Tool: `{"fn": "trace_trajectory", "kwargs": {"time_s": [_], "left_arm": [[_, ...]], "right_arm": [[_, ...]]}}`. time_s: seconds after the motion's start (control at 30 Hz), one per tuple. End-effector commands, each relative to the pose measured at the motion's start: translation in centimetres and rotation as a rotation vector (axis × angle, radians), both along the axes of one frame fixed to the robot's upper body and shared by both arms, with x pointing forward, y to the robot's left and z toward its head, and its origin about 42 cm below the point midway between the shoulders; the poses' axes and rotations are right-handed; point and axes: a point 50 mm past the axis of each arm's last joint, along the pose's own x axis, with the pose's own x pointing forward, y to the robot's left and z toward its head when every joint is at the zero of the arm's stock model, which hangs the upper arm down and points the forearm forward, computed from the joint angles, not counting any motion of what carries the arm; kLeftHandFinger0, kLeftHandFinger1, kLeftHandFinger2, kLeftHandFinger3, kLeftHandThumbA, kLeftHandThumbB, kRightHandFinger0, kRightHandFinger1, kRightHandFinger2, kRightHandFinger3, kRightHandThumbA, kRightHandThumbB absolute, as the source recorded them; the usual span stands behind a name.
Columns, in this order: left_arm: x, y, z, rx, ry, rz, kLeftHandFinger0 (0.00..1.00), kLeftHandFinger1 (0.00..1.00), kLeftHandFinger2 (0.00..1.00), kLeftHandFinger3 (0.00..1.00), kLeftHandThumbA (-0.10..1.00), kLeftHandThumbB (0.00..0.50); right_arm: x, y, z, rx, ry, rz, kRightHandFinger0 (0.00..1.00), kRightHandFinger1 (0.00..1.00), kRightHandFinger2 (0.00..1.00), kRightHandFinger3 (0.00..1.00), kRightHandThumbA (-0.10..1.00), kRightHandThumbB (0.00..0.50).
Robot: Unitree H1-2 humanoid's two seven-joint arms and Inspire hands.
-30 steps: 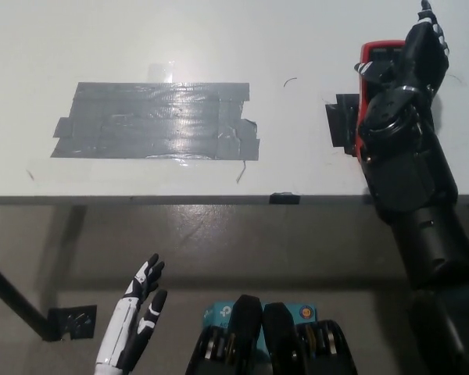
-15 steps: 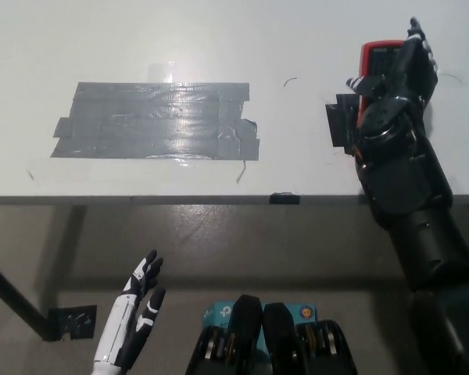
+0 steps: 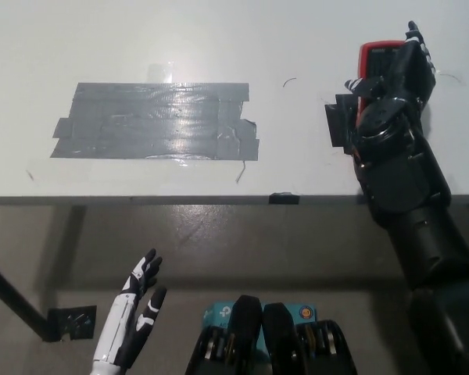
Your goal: The robot first picks the multimeter with right hand and then unfolds the black stand on the back of it using left hand
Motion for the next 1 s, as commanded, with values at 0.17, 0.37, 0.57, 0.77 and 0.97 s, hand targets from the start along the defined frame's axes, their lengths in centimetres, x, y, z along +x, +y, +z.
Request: {"fn": "trace_trajectory", "kwargs": {"time_s": [0.17,0.37,0.57,0.77,0.97], "left_arm": [[0.0,0.2,1.0,0.021,-0.032,-0.011,1.00,1.00,1.00,1.00,0.92,0.414],[0.2,0.2,1.3,0.027,-0.045,-0.010,1.00,1.00,1.00,1.00,0.93,0.416],[0.3,0.2,1.4,0.028,-0.054,-0.015,1.00,1.00,1.00,1.00,0.94,0.411],[0.4,0.4,1.5,0.025,-0.059,-0.013,1.00,1.00,1.00,1.00,0.94,0.417],[0.7,0.6,1.7,0.035,-0.063,-0.006,1.00,1.00,1.00,1.00,0.95,0.421]], "right_arm": [[0.6,1.8,2.9,-0.016,-0.046,0.035,1.00,1.00,1.00,1.00,0.95,0.500],[0.9,1.9,3.1,-0.010,-0.030,0.050,1.00,1.00,1.00,1.00,0.90,0.499],[1.7,1.1,3.1,-0.128,0.020,0.041,1.00,1.00,1.00,1.00,0.77,0.398],[2.4,-0.1,2.9,-0.237,0.050,0.074,0.27,0.38,0.52,0.82,0.03,0.294],[2.4,0.4,4.5,-0.191,-0.063,0.067,0.09,0.18,0.22,0.37,0.04,0.243]]}}
